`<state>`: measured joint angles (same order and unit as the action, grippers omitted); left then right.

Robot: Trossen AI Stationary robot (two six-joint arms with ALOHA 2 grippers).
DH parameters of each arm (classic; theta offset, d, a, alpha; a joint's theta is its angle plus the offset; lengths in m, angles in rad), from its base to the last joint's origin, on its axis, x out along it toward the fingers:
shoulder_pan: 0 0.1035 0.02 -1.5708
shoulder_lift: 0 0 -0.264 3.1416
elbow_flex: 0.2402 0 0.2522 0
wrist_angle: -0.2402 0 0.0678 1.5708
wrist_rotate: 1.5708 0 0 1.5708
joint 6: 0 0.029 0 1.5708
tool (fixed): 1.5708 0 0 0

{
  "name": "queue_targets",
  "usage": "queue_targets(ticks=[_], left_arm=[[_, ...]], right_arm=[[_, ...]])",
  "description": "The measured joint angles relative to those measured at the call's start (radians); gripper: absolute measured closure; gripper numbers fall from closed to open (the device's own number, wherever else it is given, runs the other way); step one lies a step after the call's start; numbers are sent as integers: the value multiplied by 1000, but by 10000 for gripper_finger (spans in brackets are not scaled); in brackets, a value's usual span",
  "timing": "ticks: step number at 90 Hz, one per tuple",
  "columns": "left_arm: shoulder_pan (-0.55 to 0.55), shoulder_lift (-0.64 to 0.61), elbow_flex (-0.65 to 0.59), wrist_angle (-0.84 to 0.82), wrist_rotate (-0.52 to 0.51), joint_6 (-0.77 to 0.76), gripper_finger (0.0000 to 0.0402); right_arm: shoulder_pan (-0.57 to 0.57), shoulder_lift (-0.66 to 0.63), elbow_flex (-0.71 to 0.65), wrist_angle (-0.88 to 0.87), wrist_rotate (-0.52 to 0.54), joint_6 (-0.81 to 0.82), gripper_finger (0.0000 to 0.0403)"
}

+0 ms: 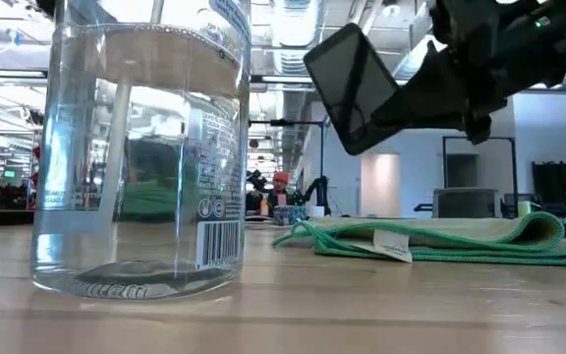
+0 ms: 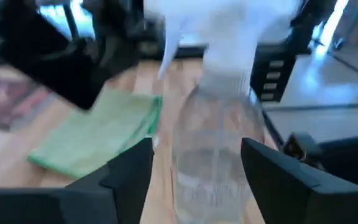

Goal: Apply microfiber cloth
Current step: Spray the front of the black cellphone with the spray bottle

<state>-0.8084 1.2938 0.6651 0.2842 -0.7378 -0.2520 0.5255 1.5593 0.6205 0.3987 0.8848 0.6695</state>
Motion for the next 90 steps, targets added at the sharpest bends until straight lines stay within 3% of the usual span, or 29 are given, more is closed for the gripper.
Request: queue_targets(ticks=[9, 28, 54, 71, 90], left_arm=[[35, 0, 0, 28, 18, 3, 135], [110, 0, 0, 52, 172, 22, 81], [130, 2, 0, 135, 255, 70, 71], [120, 69, 11, 209, 238, 15, 71], [52, 208, 152, 165, 32, -1, 76]], right_arm=[[0, 0, 0, 1, -9, 0, 388], [-6, 0, 0, 12, -23, 2, 388], [-29, 0, 1, 61, -23, -33, 388], [-31, 0, 1, 61, -23, -34, 388], [-31, 0, 1, 58, -24, -35, 388]])
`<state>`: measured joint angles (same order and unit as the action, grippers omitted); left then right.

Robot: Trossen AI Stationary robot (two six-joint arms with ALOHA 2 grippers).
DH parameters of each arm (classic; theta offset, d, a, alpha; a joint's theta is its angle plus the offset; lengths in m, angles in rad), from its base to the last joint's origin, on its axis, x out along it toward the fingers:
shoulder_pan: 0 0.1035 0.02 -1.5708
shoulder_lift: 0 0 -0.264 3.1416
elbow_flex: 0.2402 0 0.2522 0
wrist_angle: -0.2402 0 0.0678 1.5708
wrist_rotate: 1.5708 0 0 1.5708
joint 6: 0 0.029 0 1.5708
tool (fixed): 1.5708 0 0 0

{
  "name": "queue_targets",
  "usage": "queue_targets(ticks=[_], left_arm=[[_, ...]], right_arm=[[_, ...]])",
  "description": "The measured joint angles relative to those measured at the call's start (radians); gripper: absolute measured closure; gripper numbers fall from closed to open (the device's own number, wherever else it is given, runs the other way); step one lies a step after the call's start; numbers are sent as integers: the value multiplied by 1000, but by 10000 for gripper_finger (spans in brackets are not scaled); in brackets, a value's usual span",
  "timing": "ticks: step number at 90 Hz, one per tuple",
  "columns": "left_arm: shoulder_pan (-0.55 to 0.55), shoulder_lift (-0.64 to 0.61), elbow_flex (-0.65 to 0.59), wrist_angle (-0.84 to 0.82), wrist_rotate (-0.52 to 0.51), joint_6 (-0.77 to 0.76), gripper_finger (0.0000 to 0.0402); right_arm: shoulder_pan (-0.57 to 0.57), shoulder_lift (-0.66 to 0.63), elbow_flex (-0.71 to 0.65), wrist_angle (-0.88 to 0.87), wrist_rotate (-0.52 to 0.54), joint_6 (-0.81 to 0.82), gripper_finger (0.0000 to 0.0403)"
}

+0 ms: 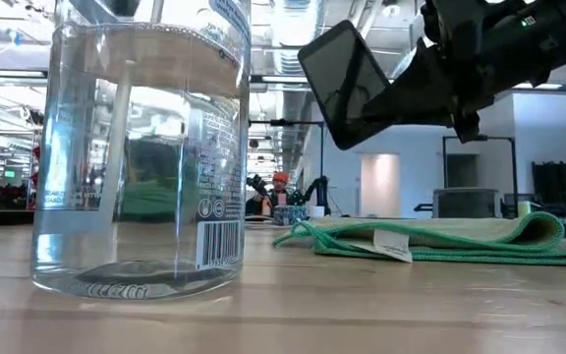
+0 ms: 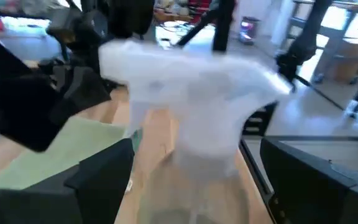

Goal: Apply microfiber cloth
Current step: Spray the front of the black cellphone with the spray bottle

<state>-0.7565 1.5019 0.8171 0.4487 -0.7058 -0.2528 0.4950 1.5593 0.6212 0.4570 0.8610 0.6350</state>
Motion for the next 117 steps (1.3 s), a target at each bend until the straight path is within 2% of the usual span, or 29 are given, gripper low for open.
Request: queue_targets(ticks=[23, 32, 44, 52, 65, 79, 99, 117], left_arm=[[-15, 155, 198, -167, -213, -95, 77], [-12, 202, 258, -248, -247, -101, 85], [-3, 221, 300, -337, -267, -112, 117], [-1, 213, 301, -375, -267, -94, 133], [-17, 170, 301, -514, -256, -66, 136], [-8, 135, 300, -611, -167, -101, 125], [10, 134, 302, -636, -82, 13, 103], [20, 132, 302, -639, -79, -36, 117]], right_arm=[[2, 0, 0, 1, 0, -8, 388], [9, 0, 0, 0, 0, -9, 388], [16, 0, 0, -1, 0, -16, 388], [15, 0, 0, -3, -1, -16, 388], [14, 0, 0, -6, -1, -16, 388], [13, 0, 0, -8, -8, -16, 388], [11, 0, 0, -7, -26, -15, 388], [11, 0, 0, -7, -27, -15, 388]])
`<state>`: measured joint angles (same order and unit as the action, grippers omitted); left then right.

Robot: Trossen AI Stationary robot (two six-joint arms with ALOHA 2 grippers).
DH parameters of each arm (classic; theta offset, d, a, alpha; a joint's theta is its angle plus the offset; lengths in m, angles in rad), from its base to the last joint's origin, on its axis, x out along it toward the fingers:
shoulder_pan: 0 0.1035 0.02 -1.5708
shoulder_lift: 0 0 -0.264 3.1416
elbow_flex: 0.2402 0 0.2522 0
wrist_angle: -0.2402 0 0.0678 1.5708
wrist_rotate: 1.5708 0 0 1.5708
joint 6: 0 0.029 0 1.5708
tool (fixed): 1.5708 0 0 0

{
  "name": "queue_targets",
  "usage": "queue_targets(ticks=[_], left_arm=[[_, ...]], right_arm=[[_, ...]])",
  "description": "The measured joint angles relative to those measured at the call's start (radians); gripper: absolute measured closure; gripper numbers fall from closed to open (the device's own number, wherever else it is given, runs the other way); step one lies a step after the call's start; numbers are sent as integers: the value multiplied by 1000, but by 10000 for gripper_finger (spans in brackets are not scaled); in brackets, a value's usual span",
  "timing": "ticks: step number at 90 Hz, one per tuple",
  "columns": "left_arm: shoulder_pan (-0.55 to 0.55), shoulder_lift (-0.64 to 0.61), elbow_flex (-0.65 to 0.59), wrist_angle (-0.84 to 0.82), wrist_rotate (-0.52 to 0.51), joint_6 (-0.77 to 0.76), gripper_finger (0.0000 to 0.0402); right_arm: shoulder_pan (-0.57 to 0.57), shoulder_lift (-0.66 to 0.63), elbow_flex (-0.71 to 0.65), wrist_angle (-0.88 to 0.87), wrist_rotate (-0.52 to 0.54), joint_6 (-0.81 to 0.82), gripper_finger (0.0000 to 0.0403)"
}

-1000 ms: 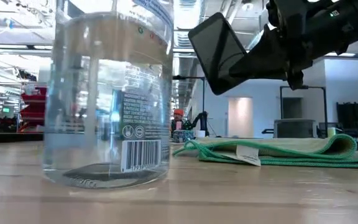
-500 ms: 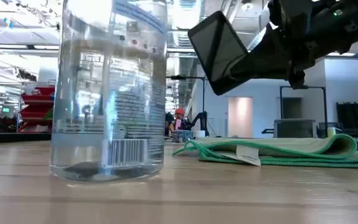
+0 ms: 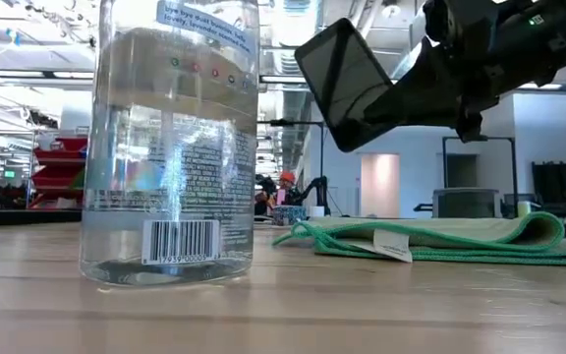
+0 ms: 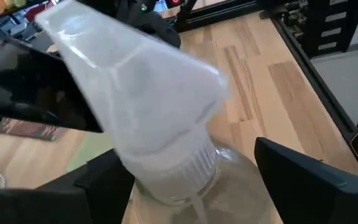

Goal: Apply microfiber cloth
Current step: Spray the front of the black cellphone with the spray bottle

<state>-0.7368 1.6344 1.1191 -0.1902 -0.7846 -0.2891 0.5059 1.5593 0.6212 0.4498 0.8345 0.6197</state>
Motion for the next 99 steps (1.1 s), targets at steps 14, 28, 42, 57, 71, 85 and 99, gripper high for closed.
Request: queue_targets(ticks=[14, 28, 42, 57, 71, 85, 99], left_arm=[[31, 1, -7, 11, -39, -62, 143], [65, 3, -10, 29, -88, -63, 148], [78, 2, -6, 46, -84, -25, 149], [72, -4, 11, 26, -24, 86, 134], [85, -13, 38, -45, 53, 115, 96], [84, -25, 69, -109, 49, 162, 71], [85, -56, 97, -226, 47, 198, 65]], right_arm=[[-4, 0, 0, 0, 0, 0, 389], [-4, 0, 0, -1, 0, 0, 385], [-4, 0, 0, -1, 0, 0, 384], [-4, 0, 0, -2, 0, 0, 383], [-4, 0, 0, -3, 0, -1, 383], [-3, 0, 0, -4, 0, 0, 383], [-4, 0, 0, -4, 0, 0, 383]])
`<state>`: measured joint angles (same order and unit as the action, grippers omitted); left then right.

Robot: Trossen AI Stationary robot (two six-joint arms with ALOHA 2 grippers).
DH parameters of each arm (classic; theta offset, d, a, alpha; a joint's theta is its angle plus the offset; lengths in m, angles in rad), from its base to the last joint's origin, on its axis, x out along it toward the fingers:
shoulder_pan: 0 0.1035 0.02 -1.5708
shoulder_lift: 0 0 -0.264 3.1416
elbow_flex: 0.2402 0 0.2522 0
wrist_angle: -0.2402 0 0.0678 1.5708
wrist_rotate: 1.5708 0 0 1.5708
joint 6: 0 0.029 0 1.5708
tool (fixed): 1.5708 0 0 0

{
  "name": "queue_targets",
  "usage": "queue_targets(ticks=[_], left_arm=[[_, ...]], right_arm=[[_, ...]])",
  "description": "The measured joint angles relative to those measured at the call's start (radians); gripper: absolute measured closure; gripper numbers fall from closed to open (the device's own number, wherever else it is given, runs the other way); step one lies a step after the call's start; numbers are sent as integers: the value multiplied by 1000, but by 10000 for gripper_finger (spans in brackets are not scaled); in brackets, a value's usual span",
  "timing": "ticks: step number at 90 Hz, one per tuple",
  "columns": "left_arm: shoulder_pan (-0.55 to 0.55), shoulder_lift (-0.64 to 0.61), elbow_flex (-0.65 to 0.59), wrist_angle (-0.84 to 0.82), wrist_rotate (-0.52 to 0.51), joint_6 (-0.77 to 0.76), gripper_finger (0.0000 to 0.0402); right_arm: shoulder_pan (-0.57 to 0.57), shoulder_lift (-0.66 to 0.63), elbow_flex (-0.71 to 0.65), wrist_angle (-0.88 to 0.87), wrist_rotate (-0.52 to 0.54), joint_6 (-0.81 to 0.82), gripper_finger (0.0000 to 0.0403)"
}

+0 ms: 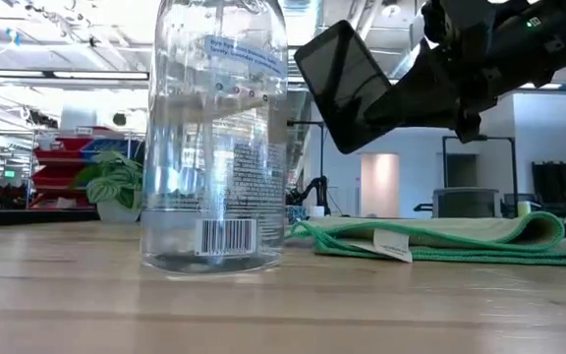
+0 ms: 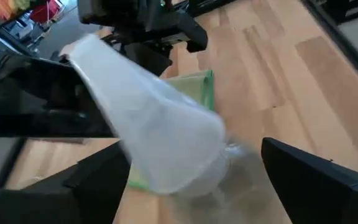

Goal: Apply microfiber cloth
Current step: Spray the front of the black cellphone with the spray bottle

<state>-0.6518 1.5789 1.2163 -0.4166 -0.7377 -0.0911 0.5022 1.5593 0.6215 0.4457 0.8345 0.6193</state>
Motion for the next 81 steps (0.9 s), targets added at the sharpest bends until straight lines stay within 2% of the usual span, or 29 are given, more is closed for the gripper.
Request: queue_targets(ticks=[15, 25, 35, 44, 55, 70, 81], left_arm=[[35, -44, -12, -90, 72, 4, 64], [68, -57, -40, -106, 179, 29, 65], [80, -60, -52, -90, 226, 29, 72], [78, -58, -69, -71, 228, -31, 80], [70, -59, -73, -76, 215, -180, 93], [45, -54, -77, 17, 120, -426, 106], [34, -55, -77, 29, 86, -452, 109]], right_arm=[[0, 0, 0, 0, 0, 0, 383], [0, 0, 0, 0, 0, 0, 383], [0, 0, 0, -1, 0, 0, 383], [0, 0, 0, -1, 0, 0, 383], [1, 0, 0, -1, 0, 0, 383], [1, 0, 0, -3, 0, 0, 382], [1, 0, 0, -4, 0, 0, 382]])
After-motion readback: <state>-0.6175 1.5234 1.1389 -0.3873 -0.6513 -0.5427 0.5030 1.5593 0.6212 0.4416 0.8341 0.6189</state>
